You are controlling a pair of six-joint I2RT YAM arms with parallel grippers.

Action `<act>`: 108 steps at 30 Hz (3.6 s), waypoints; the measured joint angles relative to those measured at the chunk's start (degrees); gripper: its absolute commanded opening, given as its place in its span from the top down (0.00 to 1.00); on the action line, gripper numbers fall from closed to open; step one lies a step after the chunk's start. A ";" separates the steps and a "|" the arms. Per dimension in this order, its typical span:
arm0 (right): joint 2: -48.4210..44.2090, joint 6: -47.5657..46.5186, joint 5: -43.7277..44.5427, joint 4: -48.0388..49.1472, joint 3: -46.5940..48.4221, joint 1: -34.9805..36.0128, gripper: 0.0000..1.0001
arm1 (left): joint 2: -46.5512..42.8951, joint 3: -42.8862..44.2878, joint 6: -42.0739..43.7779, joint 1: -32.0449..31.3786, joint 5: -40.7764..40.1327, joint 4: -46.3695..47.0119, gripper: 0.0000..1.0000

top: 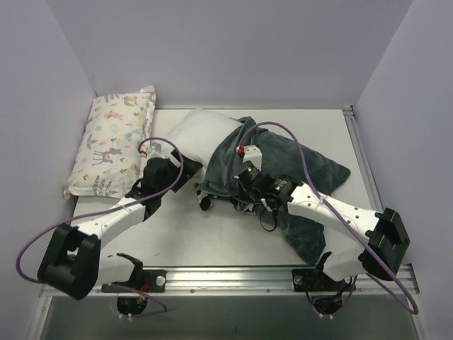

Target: Remove the pillowcase from the pillow

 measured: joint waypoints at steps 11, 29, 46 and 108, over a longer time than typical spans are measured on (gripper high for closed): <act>-12.07 0.85 -0.85 -0.74 -7.65 -5.33 1.00 | 9.31 4.72 -2.25 8.68 7.04 8.48 1.00; -27.93 1.70 -28.94 -8.57 -3.10 -39.17 1.00 | -5.35 15.28 6.43 21.64 16.50 -19.61 1.00; -21.29 -3.67 -34.05 -18.21 19.67 -36.85 1.00 | -16.57 35.87 20.65 4.24 2.40 -35.76 1.00; -0.87 -11.96 -10.29 -6.64 26.67 -16.20 0.00 | 13.18 21.90 16.72 5.73 -1.92 -9.40 0.20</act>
